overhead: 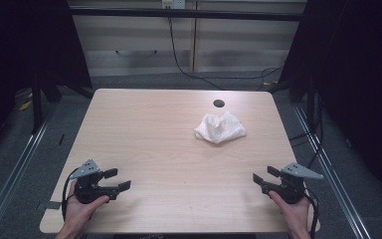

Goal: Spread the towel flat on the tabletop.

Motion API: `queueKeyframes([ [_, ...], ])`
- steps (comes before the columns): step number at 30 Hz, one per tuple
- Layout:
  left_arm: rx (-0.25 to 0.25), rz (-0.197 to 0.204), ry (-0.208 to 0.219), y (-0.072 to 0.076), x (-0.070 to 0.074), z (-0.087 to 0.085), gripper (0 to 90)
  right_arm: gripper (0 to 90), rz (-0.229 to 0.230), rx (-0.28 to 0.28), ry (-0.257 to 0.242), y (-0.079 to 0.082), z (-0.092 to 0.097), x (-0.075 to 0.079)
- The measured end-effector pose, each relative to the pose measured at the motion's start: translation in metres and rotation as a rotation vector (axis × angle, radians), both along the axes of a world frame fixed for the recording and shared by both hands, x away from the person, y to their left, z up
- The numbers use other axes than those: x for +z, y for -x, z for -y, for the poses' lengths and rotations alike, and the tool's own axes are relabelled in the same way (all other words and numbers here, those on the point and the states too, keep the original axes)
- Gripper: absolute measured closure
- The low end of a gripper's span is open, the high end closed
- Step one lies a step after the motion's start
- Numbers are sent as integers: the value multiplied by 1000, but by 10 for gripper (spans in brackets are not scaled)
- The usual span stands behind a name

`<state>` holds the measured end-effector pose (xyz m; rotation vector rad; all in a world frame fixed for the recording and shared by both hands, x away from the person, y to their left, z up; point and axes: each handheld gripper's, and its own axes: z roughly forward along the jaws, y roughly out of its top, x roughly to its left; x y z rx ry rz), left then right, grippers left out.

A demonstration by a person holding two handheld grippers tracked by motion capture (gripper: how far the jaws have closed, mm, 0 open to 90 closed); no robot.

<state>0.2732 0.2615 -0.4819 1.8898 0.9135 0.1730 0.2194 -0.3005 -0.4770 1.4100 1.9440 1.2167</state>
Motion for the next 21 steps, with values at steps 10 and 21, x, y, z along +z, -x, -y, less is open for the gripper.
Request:
queueKeyframes([
  [10,2,-9,-6,-4,-3,-5,166,369,-56,108,12,-19,-10,1],
  [21,0,-12,-15,-1,-6,-6,159,345,-80,193,10,-50,-31,9],
])
